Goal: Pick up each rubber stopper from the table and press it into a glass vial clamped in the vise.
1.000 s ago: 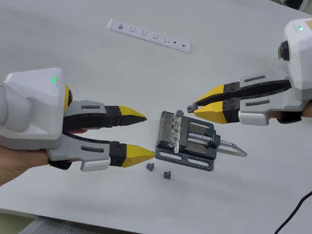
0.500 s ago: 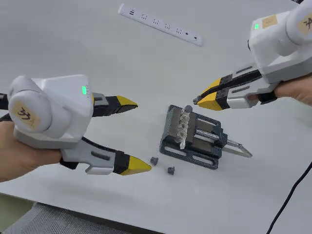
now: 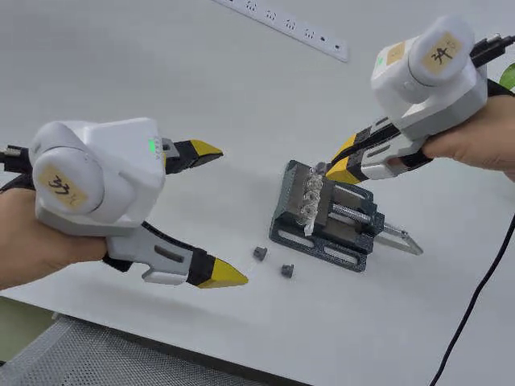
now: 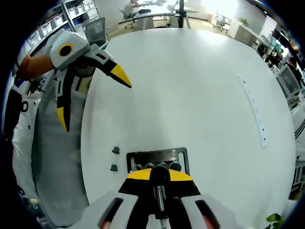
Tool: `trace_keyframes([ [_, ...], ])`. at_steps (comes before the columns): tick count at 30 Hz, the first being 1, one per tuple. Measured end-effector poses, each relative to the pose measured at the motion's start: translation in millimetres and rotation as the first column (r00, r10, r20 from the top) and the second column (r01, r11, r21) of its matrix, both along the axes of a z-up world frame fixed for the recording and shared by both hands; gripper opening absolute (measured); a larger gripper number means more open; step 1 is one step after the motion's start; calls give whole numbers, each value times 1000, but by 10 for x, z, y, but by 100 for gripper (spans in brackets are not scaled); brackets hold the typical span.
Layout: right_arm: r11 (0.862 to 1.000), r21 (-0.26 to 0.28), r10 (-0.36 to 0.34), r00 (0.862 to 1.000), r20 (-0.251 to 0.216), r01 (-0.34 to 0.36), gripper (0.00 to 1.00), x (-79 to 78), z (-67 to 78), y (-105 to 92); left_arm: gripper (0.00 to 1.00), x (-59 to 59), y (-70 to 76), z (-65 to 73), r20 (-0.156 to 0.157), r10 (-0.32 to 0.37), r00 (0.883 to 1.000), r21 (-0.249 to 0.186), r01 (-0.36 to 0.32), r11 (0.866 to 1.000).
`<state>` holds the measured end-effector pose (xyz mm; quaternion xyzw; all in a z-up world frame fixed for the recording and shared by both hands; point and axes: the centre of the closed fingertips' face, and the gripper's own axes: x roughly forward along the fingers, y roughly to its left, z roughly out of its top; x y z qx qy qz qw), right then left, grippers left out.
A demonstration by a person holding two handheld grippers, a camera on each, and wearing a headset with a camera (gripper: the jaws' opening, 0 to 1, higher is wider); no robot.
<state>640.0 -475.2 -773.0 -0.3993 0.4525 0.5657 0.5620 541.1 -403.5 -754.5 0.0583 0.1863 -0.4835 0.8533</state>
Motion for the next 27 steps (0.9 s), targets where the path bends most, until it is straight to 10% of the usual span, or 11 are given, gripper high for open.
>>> trace_keyframes([
  [27, 995, -97, 4, 1000, -11, -5, 5, 54, -236, -72, 93, -53, -22, -78, -14, -14, 1000, -21, 13, 1000],
])
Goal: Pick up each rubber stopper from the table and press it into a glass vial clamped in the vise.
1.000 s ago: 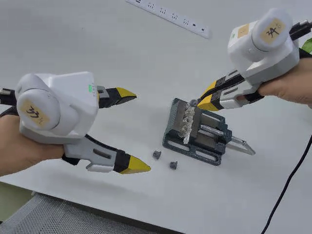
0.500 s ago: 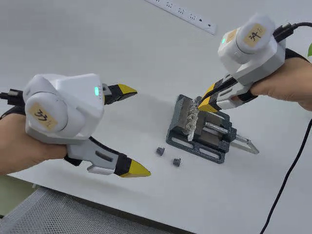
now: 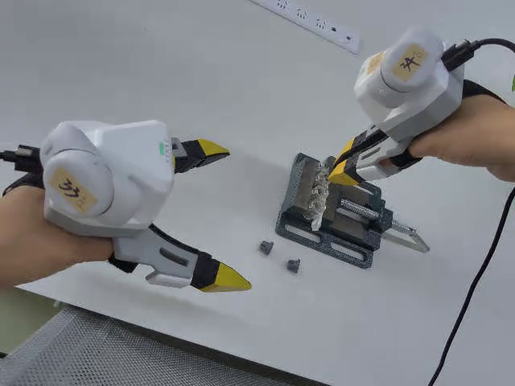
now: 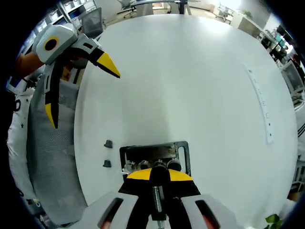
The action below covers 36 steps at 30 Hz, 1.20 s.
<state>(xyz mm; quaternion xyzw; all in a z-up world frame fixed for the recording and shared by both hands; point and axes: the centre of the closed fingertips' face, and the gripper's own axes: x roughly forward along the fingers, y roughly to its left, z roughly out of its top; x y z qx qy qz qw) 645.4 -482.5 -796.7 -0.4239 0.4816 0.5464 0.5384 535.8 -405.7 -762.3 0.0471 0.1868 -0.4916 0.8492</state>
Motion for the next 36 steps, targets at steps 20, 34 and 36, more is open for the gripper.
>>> trace_keyframes([
  [20, 994, -89, 63, 998, 20, -61, 6, -19, -16, 46, 91, -9, -4, 21, -5, 5, 1000, -16, -5, 1000],
  [34, 997, -66, 36, 999, 7, -36, 5, 3, -50, 38, 89, 8, -17, 48, -7, 3, 1000, -21, -3, 1000],
  [36, 998, -64, 17, 1000, 10, -17, 5, -6, -52, 39, 89, 7, -30, 57, -6, 0, 1000, -22, 0, 1000],
])
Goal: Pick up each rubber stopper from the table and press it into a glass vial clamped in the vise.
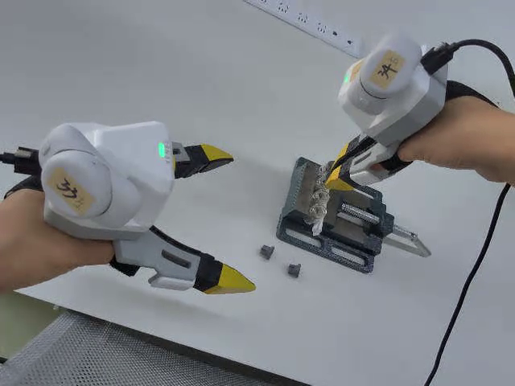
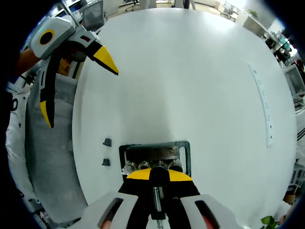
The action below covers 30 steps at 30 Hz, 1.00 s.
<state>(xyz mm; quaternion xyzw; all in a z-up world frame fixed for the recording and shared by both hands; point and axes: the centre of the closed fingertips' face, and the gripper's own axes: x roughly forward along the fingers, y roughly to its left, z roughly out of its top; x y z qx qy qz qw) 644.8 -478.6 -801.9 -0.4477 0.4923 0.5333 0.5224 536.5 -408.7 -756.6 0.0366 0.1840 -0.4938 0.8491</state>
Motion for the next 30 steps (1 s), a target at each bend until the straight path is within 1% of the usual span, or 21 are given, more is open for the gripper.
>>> trace_keyframes([
  [2, 1000, 1, 6, 1000, 3, -6, 5, -2, -1, 0, 89, 1, -8, 4, 0, -3, 1000, 2, 3, 1000],
  [5, 1000, 6, -4, 1000, 2, 4, 6, -7, 4, 0, 89, 2, -21, 12, 2, -8, 1000, 6, 8, 1000],
  [9, 1000, 14, 22, 1000, 8, -22, 7, -5, 5, 1, 89, 0, -36, 41, 5, -11, 1000, 6, 11, 1000],
  [11, 1000, 22, 21, 1000, 9, -21, 7, 5, 14, 5, 89, -1, -32, 45, 5, -10, 1000, 4, 10, 1000],
  [18, 999, 33, 30, 1000, 9, -30, 7, -15, 29, 4, 88, -5, -12, 11, 1, -9, 1000, 4, 9, 1000],
  [23, 999, 37, 33, 999, 9, -33, 8, -24, 22, -4, 88, -13, -20, 12, 1, -10, 1000, 1, 10, 1000],
  [25, 999, 40, 32, 999, 21, -33, 8, -9, 18, -9, 88, -13, -20, 12, -1, -8, 1000, -1, 8, 1000],
  [30, 998, 47, 29, 999, 17, -30, 8, -15, 14, -9, 88, -13, -13, 5, 0, -9, 1000, -1, 9, 1000],
])
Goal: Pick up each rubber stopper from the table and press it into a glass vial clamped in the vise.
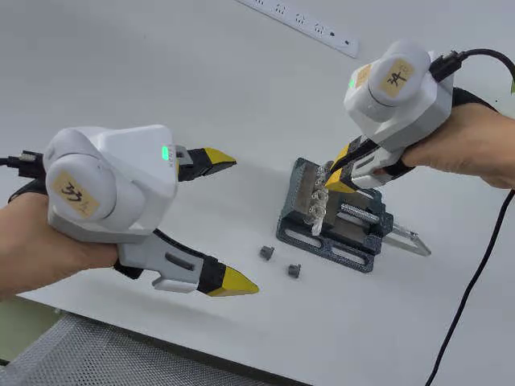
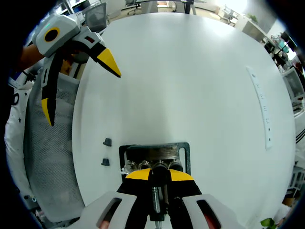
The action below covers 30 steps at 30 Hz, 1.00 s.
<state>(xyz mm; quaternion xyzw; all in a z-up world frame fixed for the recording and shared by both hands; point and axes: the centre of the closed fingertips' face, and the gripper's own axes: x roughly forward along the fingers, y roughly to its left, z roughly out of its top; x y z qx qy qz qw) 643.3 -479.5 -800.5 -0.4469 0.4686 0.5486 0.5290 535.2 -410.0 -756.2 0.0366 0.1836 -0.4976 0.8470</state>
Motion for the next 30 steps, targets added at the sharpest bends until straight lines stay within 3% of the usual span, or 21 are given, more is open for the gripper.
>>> trace_keyframes([
  [14, 1000, 24, -12, 1000, 5, 11, 9, -1, 59, 12, 88, 2, -12, 11, 0, 1, 1000, -5, -1, 1000],
  [30, 999, 51, -16, 1000, 8, 15, 3, -7, 114, 1, 88, 0, -23, -8, -3, -2, 1000, -4, 2, 1000],
])
